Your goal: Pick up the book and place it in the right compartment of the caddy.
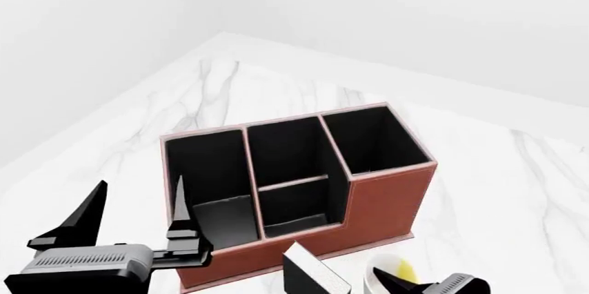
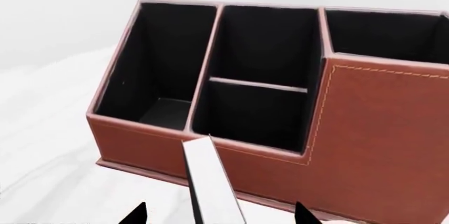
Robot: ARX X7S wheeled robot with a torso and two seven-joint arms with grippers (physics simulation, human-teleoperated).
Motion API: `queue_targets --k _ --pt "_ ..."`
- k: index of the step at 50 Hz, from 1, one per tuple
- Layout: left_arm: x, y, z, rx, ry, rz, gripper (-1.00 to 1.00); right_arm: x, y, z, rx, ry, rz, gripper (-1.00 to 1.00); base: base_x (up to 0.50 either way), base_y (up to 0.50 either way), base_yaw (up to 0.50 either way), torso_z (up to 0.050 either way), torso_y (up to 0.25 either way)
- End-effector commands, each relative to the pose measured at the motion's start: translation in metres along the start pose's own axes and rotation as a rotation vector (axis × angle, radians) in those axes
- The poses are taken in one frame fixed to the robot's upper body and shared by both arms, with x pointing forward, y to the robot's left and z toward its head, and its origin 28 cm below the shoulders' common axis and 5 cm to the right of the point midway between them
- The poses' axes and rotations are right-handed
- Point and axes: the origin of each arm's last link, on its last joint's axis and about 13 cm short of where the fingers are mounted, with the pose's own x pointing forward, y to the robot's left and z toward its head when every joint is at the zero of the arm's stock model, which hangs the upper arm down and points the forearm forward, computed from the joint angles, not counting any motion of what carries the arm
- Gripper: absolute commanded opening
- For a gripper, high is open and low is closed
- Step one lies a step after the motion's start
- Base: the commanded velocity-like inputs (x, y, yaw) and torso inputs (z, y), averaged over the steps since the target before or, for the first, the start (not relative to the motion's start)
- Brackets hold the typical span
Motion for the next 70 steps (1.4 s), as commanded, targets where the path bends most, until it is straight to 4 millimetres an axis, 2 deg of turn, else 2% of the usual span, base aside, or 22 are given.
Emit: queue_targets --k 1,36,48,70 --pt "0.000 0.000 0.000 0.001 0.000 0.000 1.00 0.000 0.000 -0.003 0.005 0.006 0.005 1.00 0.00 0.00 0.00 0.000 0.000" --pt "0.000 0.000 0.000 -0.001 -0.004 0.000 1.00 0.005 0.003 -0.015 0.034 0.020 0.017 1.00 0.00 0.00 0.00 0.000 0.000" --pt "0.000 0.000 0.000 -0.004 -0.004 0.002 1.00 0.011 0.003 -0.022 0.047 0.027 0.026 1.00 0.00 0.00 0.00 0.000 0.000" --pt "0.000 0.000 -0.001 -0.009 -0.002 0.001 1.00 0.022 0.003 -0.024 0.051 0.027 0.043 1.00 0.00 0.00 0.00 0.000 0.000"
